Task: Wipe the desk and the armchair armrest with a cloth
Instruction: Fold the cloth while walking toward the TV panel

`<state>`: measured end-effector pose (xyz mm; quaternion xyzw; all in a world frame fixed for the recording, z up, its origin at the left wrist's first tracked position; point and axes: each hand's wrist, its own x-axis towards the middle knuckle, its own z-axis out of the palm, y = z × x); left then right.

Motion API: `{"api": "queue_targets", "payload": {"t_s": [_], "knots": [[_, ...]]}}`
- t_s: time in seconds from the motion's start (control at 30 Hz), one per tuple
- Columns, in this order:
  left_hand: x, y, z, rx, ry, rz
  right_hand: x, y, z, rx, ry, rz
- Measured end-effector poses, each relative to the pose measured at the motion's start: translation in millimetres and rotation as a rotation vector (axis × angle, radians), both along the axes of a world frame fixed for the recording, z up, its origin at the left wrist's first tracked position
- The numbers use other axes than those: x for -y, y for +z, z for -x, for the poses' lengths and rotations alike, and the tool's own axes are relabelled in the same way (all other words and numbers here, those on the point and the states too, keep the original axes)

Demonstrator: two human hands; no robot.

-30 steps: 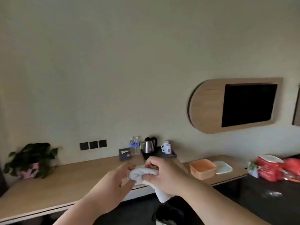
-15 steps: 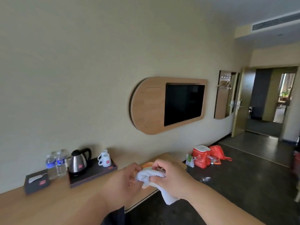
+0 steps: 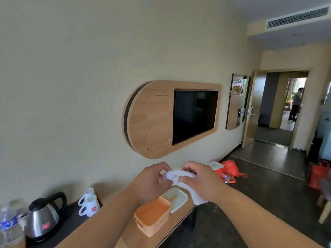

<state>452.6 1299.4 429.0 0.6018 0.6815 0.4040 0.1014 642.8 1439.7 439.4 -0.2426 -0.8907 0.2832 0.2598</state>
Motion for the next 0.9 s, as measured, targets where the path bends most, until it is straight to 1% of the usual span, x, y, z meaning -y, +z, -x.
{"api": "queue_targets", "payload": {"t_s": [0.2, 0.37, 0.67, 0.9], "knots": [[-79, 2, 48, -0.078, 0.019, -0.028, -85, 2, 52, -0.014, 0.038, 0.016], [-149, 0, 79, -0.085, 0.093, -0.035, -168, -3, 95, -0.028, 0.122, -0.001], [-255, 15, 125, -0.122, 0.343, -0.003, -307, 12, 184, -0.013, 0.330, -0.008], [-290, 31, 161, -0.115, 0.523, 0.007, -356, 32, 256, -0.030, 0.439, -0.021]]}}
